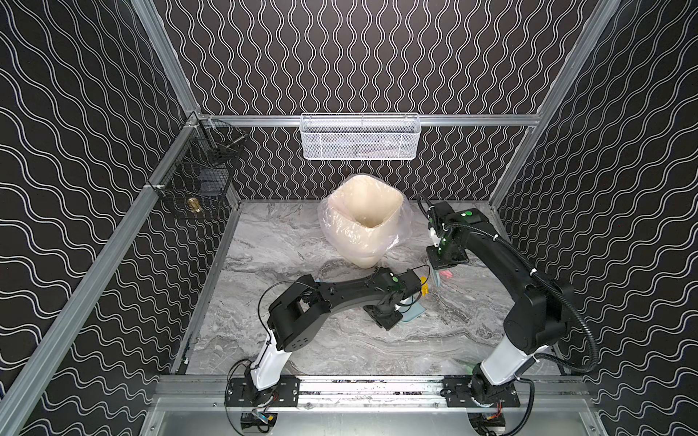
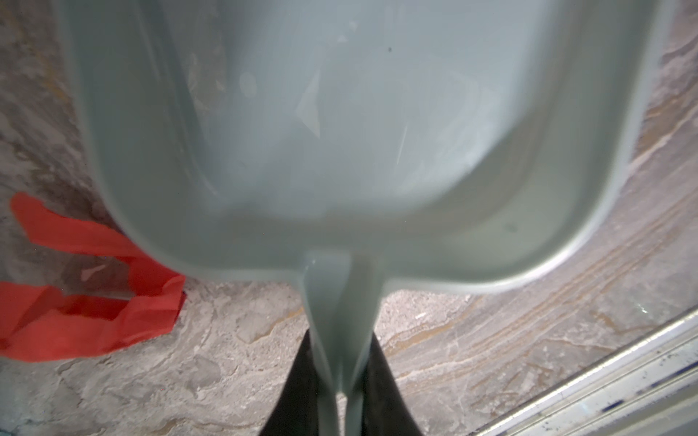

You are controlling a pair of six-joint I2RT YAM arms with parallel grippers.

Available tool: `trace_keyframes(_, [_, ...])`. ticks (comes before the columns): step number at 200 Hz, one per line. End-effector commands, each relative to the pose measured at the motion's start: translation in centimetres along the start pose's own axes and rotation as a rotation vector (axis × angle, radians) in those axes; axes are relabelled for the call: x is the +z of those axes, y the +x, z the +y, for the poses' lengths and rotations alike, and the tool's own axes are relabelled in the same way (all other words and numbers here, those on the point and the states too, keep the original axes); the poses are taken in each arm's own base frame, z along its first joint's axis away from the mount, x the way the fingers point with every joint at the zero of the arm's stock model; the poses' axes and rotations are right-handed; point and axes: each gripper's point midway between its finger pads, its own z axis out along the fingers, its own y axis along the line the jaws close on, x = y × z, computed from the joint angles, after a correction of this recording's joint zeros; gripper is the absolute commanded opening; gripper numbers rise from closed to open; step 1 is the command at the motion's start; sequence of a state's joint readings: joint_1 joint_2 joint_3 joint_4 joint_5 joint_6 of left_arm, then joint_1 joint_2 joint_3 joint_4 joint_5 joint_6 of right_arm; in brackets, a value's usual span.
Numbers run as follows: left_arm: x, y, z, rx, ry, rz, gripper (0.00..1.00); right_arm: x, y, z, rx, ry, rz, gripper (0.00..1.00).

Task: Sweep away the paper scraps from the table
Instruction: 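Bring the dustpan down beside the yellow scrap while the right lowers the brush behind it, then sweep the yellow scrap into the dustpan with the right-held brush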

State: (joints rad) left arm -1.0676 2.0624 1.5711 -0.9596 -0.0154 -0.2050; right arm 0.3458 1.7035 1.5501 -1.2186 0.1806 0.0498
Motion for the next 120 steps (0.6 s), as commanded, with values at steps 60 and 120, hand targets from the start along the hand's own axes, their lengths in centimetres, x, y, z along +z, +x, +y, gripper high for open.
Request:
trace_keyframes(60, [0.4, 0.3, 0.8, 0.029, -0.025, 0.061, 0.00, -1.0, 3.2, 6.0, -0.154, -0.125, 0.055, 0.00])
trace_keyframes(120, [0.6, 0.6, 1.5, 0.015, -0.043, 0.067, 0.00, -4.5, 4.9, 10.9, -0.187, -0.322, 0.055, 0.00])
